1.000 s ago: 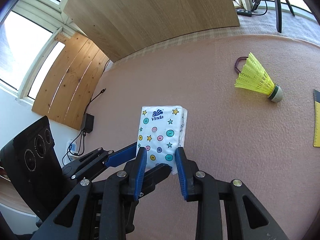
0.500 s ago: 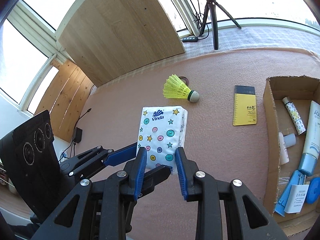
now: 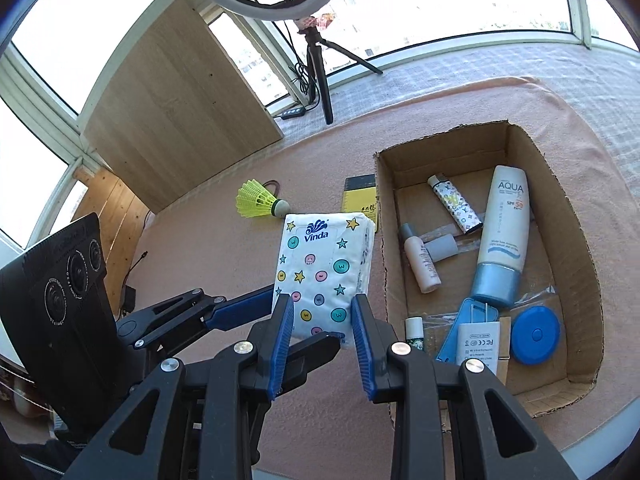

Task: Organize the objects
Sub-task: 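Carry the tissue pack into the box and open both tools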

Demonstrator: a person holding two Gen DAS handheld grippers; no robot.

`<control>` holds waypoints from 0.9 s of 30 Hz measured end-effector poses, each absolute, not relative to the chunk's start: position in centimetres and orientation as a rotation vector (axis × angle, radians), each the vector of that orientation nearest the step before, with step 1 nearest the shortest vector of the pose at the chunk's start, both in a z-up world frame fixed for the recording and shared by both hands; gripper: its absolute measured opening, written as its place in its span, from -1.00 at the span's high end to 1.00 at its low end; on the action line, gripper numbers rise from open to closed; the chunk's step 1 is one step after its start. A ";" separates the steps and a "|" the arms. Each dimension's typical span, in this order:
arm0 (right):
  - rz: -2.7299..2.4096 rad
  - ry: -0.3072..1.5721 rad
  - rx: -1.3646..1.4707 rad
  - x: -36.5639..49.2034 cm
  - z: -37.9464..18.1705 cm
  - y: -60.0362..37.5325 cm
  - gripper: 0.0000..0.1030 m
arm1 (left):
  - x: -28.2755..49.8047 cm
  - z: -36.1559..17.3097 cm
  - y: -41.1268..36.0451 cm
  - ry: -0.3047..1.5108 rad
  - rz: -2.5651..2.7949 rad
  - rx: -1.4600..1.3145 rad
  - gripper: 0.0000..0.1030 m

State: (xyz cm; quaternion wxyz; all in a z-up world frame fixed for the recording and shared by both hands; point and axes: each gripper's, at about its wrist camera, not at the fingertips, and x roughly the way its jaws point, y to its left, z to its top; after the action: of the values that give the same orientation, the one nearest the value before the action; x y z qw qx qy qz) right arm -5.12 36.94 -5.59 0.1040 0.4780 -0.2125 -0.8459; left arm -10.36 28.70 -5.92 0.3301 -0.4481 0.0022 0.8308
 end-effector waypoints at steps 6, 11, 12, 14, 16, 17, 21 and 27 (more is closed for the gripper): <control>-2.531 -0.646 1.420 -4.3 -5.8 39.2 0.47 | -10.6 -6.4 31.4 0.029 2.136 -1.171 -0.02; -2.541 -0.660 1.427 -3.9 -6.1 40.5 0.47 | -10.8 -6.8 32.7 0.044 2.119 -1.170 -0.02; -2.542 -0.661 1.429 -3.8 -6.2 40.7 0.47 | -10.7 -6.8 32.9 0.046 2.117 -1.170 -0.02; -2.543 -0.668 1.431 -3.7 -6.3 41.1 0.47 | -10.8 -6.9 33.2 0.050 2.112 -1.171 -0.02; -2.544 -0.674 1.433 -3.6 -6.4 41.4 0.47 | -10.9 -7.0 33.4 0.052 2.108 -1.172 -0.02; -2.545 -0.676 1.433 -3.6 -6.4 41.5 0.47 | -10.9 -7.0 33.5 0.055 2.106 -1.172 -0.02; -2.553 -0.677 1.434 -3.4 -6.6 41.9 0.47 | -11.1 -7.1 34.0 0.067 2.099 -1.164 -0.08; -2.629 -0.688 1.412 -3.3 -6.3 42.8 0.01 | -10.9 -7.0 34.4 0.078 2.099 -1.157 -0.63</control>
State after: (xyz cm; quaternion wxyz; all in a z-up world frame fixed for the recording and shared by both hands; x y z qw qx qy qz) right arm -3.28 42.79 -6.26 0.0394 0.4607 -0.2246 -0.8578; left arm -10.94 34.40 -6.99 0.3633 -0.4494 0.0304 0.8156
